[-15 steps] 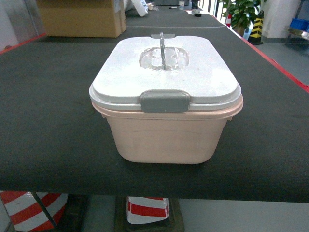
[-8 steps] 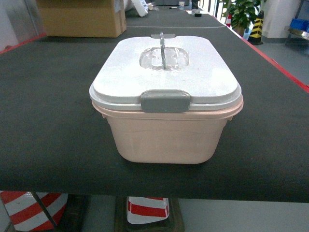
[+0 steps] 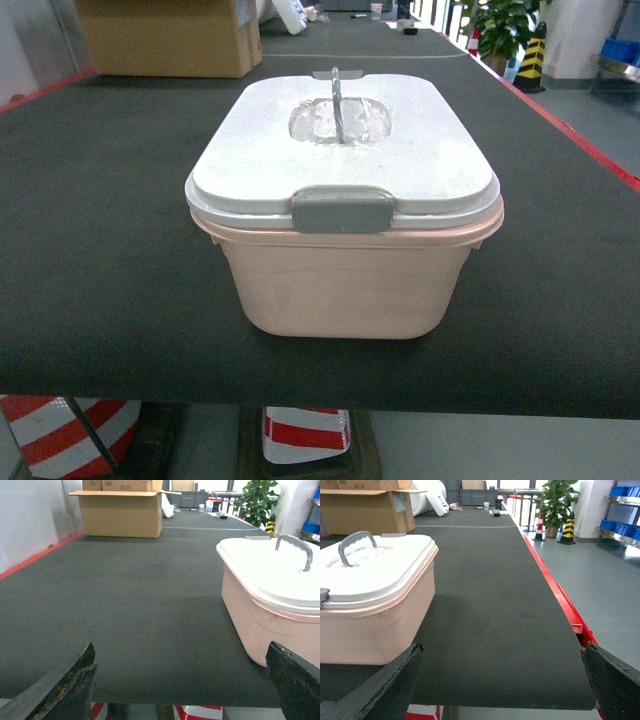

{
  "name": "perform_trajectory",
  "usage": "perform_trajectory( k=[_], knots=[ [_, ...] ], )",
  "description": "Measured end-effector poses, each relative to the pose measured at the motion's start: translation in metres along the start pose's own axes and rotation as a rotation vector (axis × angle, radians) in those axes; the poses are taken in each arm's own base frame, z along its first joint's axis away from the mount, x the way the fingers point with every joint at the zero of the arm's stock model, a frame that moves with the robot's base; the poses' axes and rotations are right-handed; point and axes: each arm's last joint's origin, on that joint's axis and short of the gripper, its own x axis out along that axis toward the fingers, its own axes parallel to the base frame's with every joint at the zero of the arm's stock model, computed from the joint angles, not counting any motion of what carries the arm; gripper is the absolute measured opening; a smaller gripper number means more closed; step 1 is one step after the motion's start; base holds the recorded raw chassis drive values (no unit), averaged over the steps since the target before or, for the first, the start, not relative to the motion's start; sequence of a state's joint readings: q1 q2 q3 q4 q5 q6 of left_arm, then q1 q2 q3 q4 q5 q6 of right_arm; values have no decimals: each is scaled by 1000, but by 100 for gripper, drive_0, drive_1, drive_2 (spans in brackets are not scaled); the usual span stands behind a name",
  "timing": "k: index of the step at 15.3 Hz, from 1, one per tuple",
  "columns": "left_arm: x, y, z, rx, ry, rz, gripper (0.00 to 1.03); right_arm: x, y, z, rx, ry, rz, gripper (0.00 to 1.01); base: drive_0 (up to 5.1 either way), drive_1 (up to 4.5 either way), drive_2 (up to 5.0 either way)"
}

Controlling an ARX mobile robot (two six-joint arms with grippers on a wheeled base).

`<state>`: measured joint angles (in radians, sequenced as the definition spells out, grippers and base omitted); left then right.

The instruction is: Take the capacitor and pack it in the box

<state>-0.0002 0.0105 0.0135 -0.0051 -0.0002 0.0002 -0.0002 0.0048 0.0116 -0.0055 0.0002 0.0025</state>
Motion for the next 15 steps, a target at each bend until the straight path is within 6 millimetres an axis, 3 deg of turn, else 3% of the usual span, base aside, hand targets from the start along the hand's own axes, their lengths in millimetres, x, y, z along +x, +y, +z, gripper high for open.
perform_trajectory(
  k=[15],
  knots=[
    [0,0,0,0,0,0,98,0,0,0,0,0,0,98,0,0,0]
  ],
)
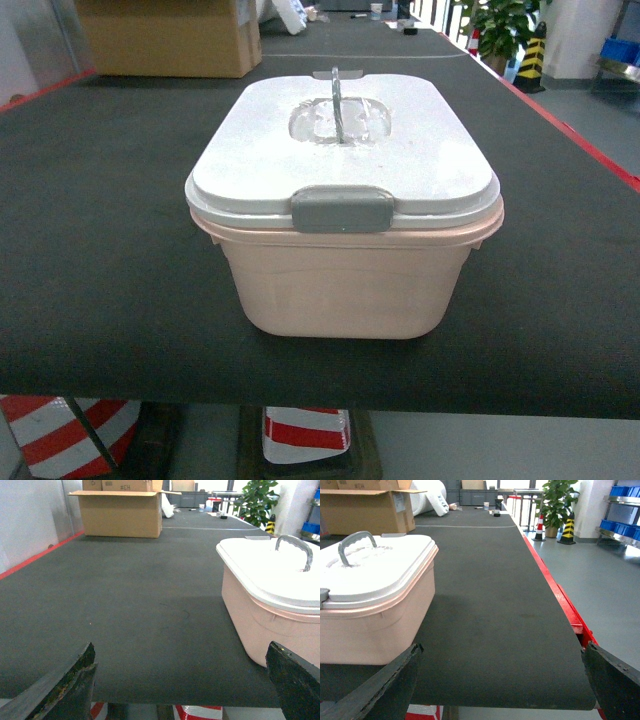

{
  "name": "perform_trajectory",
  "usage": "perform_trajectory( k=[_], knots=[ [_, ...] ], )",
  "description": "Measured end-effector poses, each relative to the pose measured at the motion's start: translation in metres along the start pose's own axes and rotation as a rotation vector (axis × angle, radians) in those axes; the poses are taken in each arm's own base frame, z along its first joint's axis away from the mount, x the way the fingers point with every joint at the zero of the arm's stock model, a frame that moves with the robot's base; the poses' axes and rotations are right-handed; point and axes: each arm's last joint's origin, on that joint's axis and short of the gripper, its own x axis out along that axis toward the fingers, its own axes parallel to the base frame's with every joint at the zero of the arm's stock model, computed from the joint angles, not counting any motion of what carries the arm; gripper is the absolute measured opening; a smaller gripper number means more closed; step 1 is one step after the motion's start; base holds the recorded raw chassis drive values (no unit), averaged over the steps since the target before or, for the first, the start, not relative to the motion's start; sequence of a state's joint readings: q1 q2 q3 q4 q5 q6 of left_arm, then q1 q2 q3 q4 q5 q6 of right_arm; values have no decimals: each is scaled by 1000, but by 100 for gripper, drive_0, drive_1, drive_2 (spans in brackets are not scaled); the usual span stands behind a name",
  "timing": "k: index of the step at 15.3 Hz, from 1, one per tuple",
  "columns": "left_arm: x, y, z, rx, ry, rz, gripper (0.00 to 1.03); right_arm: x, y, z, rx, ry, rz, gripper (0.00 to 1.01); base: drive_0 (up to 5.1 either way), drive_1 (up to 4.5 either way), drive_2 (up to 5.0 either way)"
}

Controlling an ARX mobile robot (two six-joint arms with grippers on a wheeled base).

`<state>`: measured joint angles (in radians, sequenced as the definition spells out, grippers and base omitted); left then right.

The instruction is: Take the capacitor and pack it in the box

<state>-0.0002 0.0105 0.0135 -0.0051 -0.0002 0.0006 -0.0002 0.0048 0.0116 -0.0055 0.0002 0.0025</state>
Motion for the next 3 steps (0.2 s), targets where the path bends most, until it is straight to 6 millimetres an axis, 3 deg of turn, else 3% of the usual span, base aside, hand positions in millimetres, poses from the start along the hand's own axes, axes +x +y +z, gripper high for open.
perform_trajectory(
  k=[3],
  knots=[
    [0,0,0,0,0,0,98,0,0,0,0,0,0,98,0,0,0]
  ],
)
